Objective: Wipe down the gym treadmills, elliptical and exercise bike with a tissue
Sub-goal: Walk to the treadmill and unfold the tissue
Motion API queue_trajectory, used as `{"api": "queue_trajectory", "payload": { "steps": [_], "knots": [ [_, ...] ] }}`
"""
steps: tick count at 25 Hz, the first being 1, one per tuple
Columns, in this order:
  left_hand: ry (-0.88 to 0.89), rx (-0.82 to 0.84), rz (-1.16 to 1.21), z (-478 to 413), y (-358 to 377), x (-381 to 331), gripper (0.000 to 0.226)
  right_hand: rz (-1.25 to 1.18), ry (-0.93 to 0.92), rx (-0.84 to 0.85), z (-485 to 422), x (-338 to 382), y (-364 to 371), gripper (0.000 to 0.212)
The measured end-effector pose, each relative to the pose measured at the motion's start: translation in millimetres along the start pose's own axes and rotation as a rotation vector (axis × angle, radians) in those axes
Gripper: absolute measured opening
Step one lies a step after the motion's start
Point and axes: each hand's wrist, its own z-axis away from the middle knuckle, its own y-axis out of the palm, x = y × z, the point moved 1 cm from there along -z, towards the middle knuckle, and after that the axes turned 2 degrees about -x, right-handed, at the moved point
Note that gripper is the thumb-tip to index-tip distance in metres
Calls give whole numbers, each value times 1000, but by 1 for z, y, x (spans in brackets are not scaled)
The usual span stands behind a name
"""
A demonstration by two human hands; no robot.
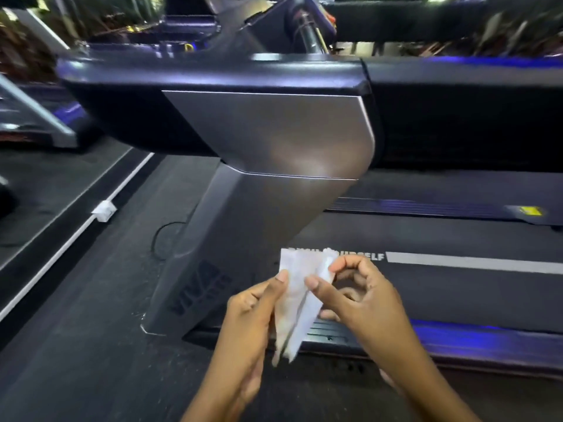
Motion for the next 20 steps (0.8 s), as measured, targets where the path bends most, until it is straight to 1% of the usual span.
{"api": "queue_trajectory", "payload": {
  "steps": [1, 3, 6, 9, 11, 12, 13, 15, 17, 18, 20],
  "knots": [
    [-3, 16, 3, 2, 0, 0, 40, 12, 6, -28, 2, -4, 1, 46],
    [4, 38, 22, 4, -2, -1, 34, -55, 34, -61, 2, -12, -1, 31],
    [-20, 44, 63, 3, -8, -1, 30, -181, 119, -31, 8, -14, -7, 19],
    [-106, 80, 91, -1, -12, 5, 33, -289, 165, 22, 10, -15, -8, 15],
    [-128, 118, 33, 1, -13, 8, 30, -256, 154, -2, 10, -17, -9, 18],
    [-99, 109, -10, 2, -12, 10, 24, -225, 126, -27, 9, -18, -10, 20],
    [-46, 66, -48, 2, -10, 10, 18, -194, 84, -58, 9, -18, -10, 23],
    [85, -62, -99, 2, -6, 11, 15, -66, -45, -174, 9, -18, -10, 29],
    [183, -150, -131, 3, 2, 10, 11, 215, -266, -343, 11, -16, -6, 35],
    [223, -167, -149, 4, 7, 10, 11, 335, -387, -402, 14, -15, -2, 40],
    [282, -178, -171, 10, 16, 10, 13, 466, -585, -435, 22, -14, 9, 45]
  ]
}}
